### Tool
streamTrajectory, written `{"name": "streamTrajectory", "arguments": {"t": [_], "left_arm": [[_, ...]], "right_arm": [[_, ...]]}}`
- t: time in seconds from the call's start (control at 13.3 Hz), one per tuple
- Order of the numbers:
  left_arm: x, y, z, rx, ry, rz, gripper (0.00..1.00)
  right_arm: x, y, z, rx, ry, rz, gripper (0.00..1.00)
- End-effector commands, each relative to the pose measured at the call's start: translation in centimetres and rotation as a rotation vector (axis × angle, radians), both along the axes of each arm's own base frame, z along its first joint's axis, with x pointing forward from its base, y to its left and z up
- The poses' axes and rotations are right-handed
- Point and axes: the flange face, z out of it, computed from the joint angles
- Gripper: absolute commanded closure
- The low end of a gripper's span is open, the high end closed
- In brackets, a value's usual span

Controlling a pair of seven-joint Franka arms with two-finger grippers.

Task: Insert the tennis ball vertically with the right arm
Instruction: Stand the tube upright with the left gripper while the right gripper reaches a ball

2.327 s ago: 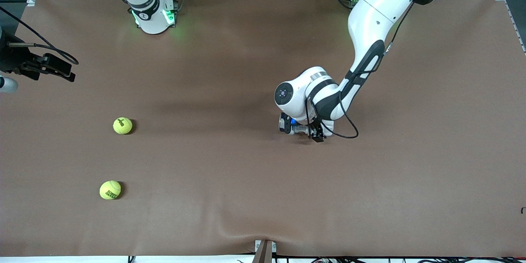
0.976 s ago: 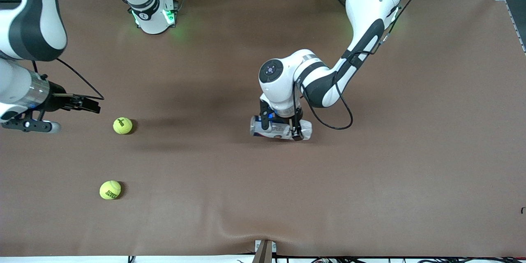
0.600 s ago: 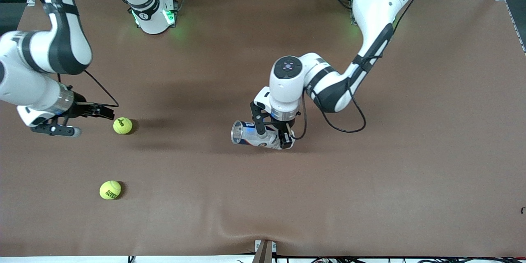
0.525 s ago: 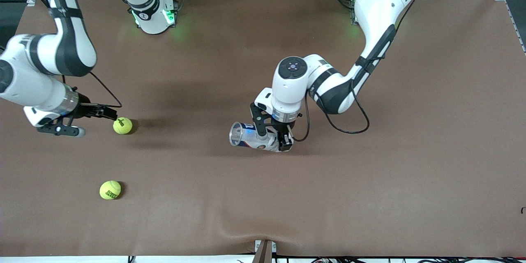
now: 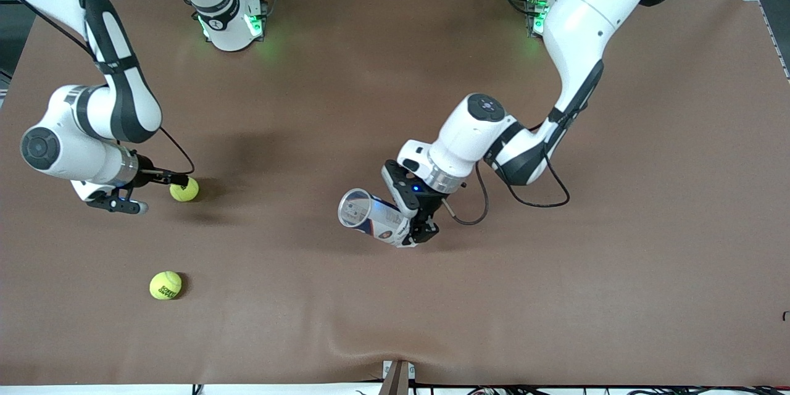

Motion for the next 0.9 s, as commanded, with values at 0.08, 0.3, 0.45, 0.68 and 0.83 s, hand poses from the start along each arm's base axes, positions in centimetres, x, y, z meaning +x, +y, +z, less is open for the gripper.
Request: {"name": "streamTrajectory", "arguments": {"t": [0.08,0.3,0.45,0.68,0.83], "left_arm": [[-1.1,1.9,-7.9,-0.285,-0.075,0.035,0.44],[-1.4,2.9,-10.0,-0.340,-0.085,0.055,0.44],[-1.6,2.9,-10.3,-0.365,-0.052,0.083,0.44],[-2.1,3.0,-10.9,-0.368,-0.027,0.094,0.45],[-2.5,3.1,-11.5,-0.373,-0.004,0.104,0.45]], "right_arm": [[0.2,-0.4,-3.0,-0.004,-0.003,0.011,0.00],[-0.2,-0.7,-4.4,0.000,0.023,0.003,0.00],[-0.3,-0.8,-4.9,0.001,0.034,0.001,0.00],[-0.6,-1.2,-5.7,0.003,0.046,-0.007,0.00],[-0.6,-1.2,-6.1,0.004,0.052,-0.007,0.00]]}}
